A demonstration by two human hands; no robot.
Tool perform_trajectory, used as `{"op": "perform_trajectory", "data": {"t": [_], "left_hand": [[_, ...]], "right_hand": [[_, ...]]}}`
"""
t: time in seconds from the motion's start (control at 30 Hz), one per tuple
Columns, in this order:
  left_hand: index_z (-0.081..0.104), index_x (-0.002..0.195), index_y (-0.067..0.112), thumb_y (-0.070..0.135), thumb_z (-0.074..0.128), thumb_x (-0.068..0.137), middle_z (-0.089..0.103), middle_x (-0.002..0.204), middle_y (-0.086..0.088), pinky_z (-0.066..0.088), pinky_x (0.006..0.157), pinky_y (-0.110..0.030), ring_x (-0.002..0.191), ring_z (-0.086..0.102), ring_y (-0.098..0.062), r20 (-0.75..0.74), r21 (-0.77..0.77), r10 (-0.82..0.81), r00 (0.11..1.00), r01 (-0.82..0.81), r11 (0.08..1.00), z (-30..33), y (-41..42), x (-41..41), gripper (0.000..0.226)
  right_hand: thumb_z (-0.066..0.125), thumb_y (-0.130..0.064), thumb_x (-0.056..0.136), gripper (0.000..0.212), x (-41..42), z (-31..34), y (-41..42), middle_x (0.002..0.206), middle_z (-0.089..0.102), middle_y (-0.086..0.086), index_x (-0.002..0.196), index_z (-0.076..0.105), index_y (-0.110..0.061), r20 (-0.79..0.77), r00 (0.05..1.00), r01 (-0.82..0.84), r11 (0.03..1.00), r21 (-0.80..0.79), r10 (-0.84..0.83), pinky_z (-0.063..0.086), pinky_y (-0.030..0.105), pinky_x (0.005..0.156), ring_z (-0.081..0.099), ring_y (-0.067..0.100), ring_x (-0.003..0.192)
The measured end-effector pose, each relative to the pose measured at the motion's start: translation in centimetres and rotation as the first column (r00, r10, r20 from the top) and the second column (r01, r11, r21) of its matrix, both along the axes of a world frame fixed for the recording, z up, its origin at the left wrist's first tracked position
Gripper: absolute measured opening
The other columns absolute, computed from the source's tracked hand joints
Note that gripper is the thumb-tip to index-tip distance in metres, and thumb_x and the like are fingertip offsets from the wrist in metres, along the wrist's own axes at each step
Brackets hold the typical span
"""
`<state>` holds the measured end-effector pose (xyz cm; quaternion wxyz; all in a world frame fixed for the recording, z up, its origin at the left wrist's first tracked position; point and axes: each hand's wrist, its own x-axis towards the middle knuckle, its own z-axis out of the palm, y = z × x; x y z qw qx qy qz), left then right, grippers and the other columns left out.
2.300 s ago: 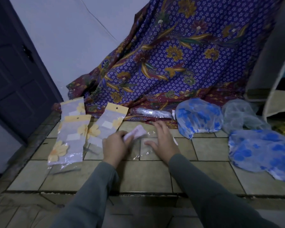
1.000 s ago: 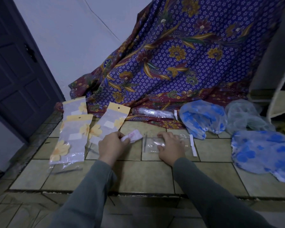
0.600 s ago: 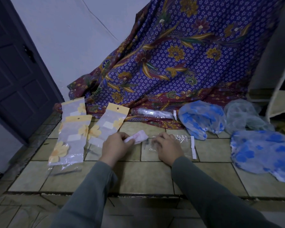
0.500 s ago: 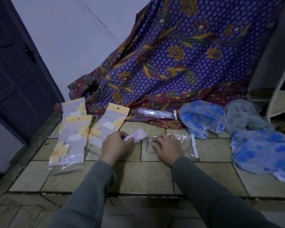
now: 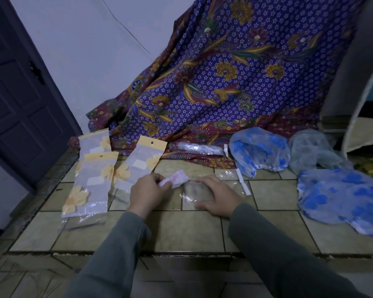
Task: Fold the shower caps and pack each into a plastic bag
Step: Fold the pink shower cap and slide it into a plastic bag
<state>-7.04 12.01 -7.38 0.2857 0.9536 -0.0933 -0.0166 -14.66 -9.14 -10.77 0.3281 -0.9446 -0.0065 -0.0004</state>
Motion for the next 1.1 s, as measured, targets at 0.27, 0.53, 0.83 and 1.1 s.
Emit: {"op": "perform_trajectory", "data": {"t": [0.27, 0.53, 0.83, 1.1], "left_hand": [[0.066, 0.094, 0.024, 0.056, 0.054, 0.086, 0.066, 0.088, 0.003, 0.047, 0.074, -0.030, 0.084, 0.059, -0.019, 0.089, -0.013, 0.041, 0.995, -0.040, 0.999, 0.5, 0.1, -0.4, 0.036], [0.067, 0.089, 0.027, 0.050, 0.060, 0.083, 0.068, 0.081, 0.006, 0.049, 0.071, -0.032, 0.077, 0.061, -0.016, 0.183, -0.303, 0.049, 0.982, 0.009, 0.953, 1.4, 0.0, -0.1, 0.025], [0.067, 0.091, 0.024, 0.042, 0.064, 0.083, 0.068, 0.085, 0.003, 0.047, 0.069, -0.028, 0.081, 0.062, -0.016, 0.034, -0.241, 0.018, 0.999, -0.009, 0.970, 0.2, 0.2, -0.1, 0.020], [0.066, 0.090, 0.026, 0.036, 0.070, 0.082, 0.060, 0.073, 0.013, 0.033, 0.047, -0.004, 0.066, 0.052, -0.001, -0.154, -0.135, -0.202, 0.967, 0.182, 0.974, -0.1, -1.2, -1.0, 0.013]], "right_hand": [[0.047, -0.027, 0.097, 0.025, -0.2, -0.1, -0.2, 0.102, 0.063, 0.003, 0.105, 0.067, -0.014, 0.234, 0.970, -0.017, 0.973, -0.228, 0.072, 0.046, 0.037, 0.088, 0.057, 0.021, 0.095], [0.045, -0.018, 0.094, 0.017, 2.4, 7.2, 0.5, 0.092, 0.067, 0.005, 0.101, 0.060, -0.019, 0.321, 0.929, 0.317, 0.848, -0.425, -0.186, 0.030, 0.032, 0.065, 0.061, 0.029, 0.084], [0.040, -0.030, 0.098, 0.024, 3.1, 1.2, -2.0, 0.113, 0.061, -0.004, 0.112, 0.059, -0.027, 0.111, 0.979, 0.205, 0.866, -0.456, -0.174, 0.025, 0.040, 0.095, 0.050, 0.021, 0.111], [0.064, -0.037, 0.079, 0.033, -0.7, -1.7, -1.1, 0.106, 0.061, -0.002, 0.107, 0.070, -0.020, 0.284, 0.957, 0.131, 0.960, -0.248, -0.057, 0.037, 0.034, 0.095, 0.051, 0.019, 0.106]]}}
